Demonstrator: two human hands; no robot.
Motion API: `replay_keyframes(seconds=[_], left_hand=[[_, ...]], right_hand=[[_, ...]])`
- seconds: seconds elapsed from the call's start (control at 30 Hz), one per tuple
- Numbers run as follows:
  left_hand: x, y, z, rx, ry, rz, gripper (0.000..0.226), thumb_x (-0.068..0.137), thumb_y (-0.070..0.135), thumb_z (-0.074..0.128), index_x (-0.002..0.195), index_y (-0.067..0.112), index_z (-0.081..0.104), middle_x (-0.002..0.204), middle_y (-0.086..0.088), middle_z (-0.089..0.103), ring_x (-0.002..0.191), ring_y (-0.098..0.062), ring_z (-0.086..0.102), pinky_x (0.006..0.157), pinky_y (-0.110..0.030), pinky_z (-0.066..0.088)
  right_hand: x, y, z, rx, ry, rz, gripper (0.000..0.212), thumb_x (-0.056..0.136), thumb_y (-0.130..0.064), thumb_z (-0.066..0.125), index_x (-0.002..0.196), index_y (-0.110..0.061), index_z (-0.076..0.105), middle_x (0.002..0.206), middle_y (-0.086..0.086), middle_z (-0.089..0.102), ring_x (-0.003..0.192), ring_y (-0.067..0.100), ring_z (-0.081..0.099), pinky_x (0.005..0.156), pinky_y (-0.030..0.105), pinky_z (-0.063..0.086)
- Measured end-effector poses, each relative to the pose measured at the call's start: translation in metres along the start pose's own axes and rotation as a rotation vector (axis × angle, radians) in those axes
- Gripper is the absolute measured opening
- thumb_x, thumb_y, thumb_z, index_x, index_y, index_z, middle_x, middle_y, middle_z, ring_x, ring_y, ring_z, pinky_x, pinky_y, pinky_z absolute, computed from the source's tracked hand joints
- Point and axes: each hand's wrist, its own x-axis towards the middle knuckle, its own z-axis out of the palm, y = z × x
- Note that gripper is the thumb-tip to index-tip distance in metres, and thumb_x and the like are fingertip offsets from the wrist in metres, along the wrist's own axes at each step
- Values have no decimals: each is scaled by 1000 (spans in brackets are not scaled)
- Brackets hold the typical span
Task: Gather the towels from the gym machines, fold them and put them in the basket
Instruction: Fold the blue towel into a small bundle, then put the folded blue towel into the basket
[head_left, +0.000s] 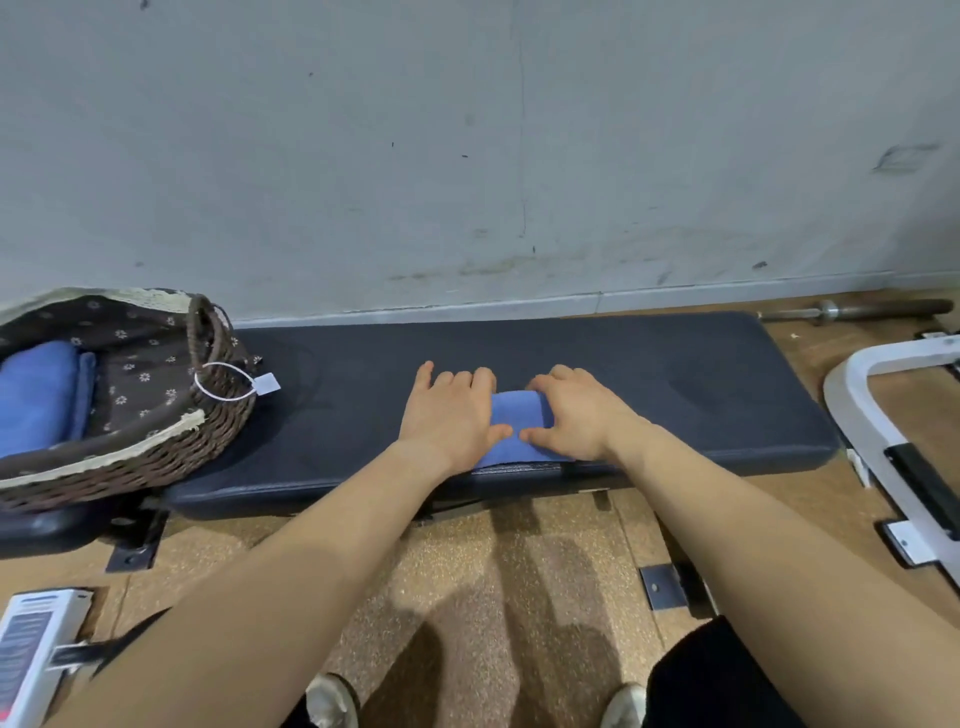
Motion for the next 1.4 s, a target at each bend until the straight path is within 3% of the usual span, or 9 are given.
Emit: replay_keyframes(seconds=[0.1, 0.2, 0.37, 0.57, 0.67, 0.87, 0.97, 1.17, 1.4], left_hand=[[-29, -14, -27, -107, -57, -32, 47, 87, 63, 56, 118, 27, 54, 107, 3, 54, 94, -21, 57, 85, -37, 46], [-65, -53, -63, -424, -14, -116, 34, 83, 58, 65, 97, 28, 58, 92, 8, 51, 84, -18, 55, 72, -37, 48], [-135, -148, -127, -848, 139, -274, 39, 73, 55, 73, 80, 17, 68, 77, -2, 69, 70, -12, 58, 65, -32, 45], [-191, -253, -165, -1061, 302, -497, 17, 87, 36, 74, 85, 19, 72, 74, 9, 73, 63, -1, 67, 56, -17, 49], [-192, -291, -154, -1049, 350, -607, 22, 86, 34, 76, 90, 14, 70, 84, 1, 74, 75, -10, 70, 69, -29, 56], [-176, -338, -111, -902, 228, -737, 38, 82, 22, 71, 111, 13, 48, 88, 5, 56, 89, -20, 57, 68, -32, 41], [-165, -345, -101, -713, 86, -705, 21, 88, 20, 68, 90, 15, 48, 79, 3, 51, 83, -22, 52, 66, -31, 36], [-148, -357, -86, -495, -195, -697, 30, 87, 30, 70, 71, 15, 50, 73, -4, 56, 72, -22, 54, 66, -33, 40], [-154, -369, -76, -309, -17, -708, 12, 81, 29, 66, 81, 18, 69, 80, -5, 65, 76, -27, 63, 67, -37, 55]], right_hand=[[-12, -24, -28, 162, -19, 0, 39, 71, -41, 82, 95, -29, 55, 101, -6, 51, 90, 17, 57, 72, 31, 44], [-22, -66, -62, 420, 23, -26, 36, 68, -31, 87, 92, -26, 60, 86, -8, 61, 72, 10, 57, 61, 27, 45], [-8, -182, -108, 781, 84, -224, 36, 77, -24, 86, 102, -21, 61, 95, 3, 72, 78, 14, 67, 72, 27, 54], [51, -330, -121, 787, 78, -401, 43, 85, -17, 74, 124, -21, 59, 113, 1, 69, 102, 16, 68, 90, 32, 56], [90, -378, -109, 616, 115, -387, 51, 84, -14, 69, 133, -20, 54, 102, 0, 67, 99, 24, 68, 84, 34, 55], [154, -427, -59, 271, 166, -337, 52, 83, -4, 54, 132, -22, 56, 124, 8, 63, 111, 31, 61, 88, 38, 53], [168, -440, -42, 93, 139, -346, 37, 82, -4, 55, 114, -20, 59, 111, 10, 58, 100, 34, 60, 70, 36, 46], [175, -460, -11, -121, 107, -312, 31, 92, -7, 48, 120, -9, 61, 126, 17, 59, 114, 37, 59, 82, 40, 48], [178, -460, 13, -152, 65, -175, 41, 87, -3, 60, 128, -5, 53, 131, 19, 48, 119, 39, 53, 82, 43, 48]])
